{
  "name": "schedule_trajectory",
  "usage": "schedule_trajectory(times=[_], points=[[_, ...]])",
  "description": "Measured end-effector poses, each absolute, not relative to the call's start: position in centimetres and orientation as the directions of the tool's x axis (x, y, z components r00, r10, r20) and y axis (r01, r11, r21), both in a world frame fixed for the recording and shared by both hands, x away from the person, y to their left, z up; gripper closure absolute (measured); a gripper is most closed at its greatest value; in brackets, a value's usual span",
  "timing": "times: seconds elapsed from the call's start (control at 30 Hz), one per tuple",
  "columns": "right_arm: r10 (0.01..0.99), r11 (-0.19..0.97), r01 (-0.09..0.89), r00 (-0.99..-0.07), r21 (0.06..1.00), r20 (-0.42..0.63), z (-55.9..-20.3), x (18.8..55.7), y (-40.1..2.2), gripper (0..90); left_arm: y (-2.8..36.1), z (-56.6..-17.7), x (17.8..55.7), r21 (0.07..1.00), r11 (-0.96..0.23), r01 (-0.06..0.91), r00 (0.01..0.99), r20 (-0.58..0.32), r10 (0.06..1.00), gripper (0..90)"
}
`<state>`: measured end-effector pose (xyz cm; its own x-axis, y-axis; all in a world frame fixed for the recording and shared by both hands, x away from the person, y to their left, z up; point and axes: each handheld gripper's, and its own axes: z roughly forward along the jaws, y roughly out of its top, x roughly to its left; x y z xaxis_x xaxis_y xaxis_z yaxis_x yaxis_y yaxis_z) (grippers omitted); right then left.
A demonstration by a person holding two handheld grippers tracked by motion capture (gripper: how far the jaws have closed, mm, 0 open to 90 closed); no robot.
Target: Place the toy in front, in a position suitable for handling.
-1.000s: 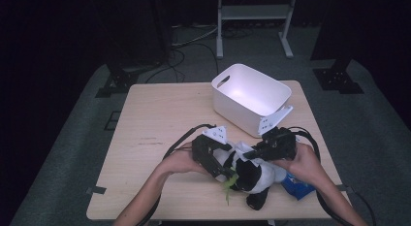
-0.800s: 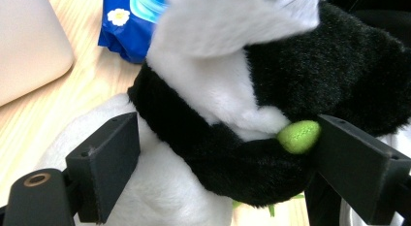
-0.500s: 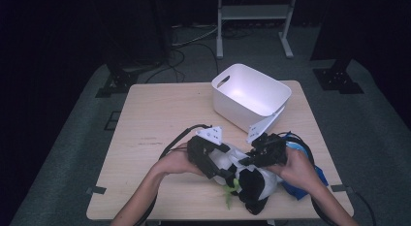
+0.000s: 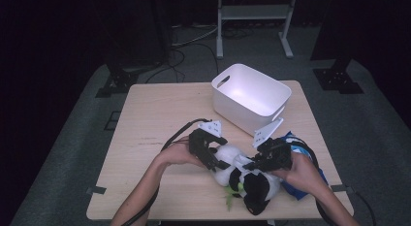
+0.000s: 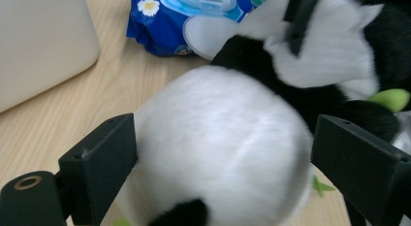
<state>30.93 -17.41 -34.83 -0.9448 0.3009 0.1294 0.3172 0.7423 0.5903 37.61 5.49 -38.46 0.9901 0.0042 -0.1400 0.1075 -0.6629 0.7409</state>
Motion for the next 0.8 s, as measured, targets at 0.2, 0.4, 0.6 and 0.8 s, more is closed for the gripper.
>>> schedule_trajectory(times=[0.2, 0.4, 0.6, 0.8], points=[[0.282, 0.753, 0.311, -0.949, 0.579, 0.142, -34.8, 31.2, -17.1, 82.3, 5.7, -39.5, 37.7, 0.746, -0.66, 0.092, 0.988, -0.15, -0.031, 6.6], [0.277, 0.762, 0.302, -0.951, 0.573, 0.134, -34.5, 31.8, -16.3, 82.3, 6.7, -39.1, 37.4, 0.721, -0.688, 0.09, 0.993, -0.119, 0.004, 34.9], [0.244, 0.794, 0.249, -0.966, 0.554, 0.085, -34.0, 32.4, -13.7, 82.3, 8.6, -38.8, 36.4, 0.693, -0.707, 0.143, 0.989, -0.124, 0.079, 38.6], [0.23, 0.827, 0.211, -0.973, 0.521, 0.028, -34.2, 33.2, -11.0, 81.9, 10.1, -38.1, 35.2, 0.662, -0.722, 0.201, 0.979, -0.119, 0.164, 42.0]])
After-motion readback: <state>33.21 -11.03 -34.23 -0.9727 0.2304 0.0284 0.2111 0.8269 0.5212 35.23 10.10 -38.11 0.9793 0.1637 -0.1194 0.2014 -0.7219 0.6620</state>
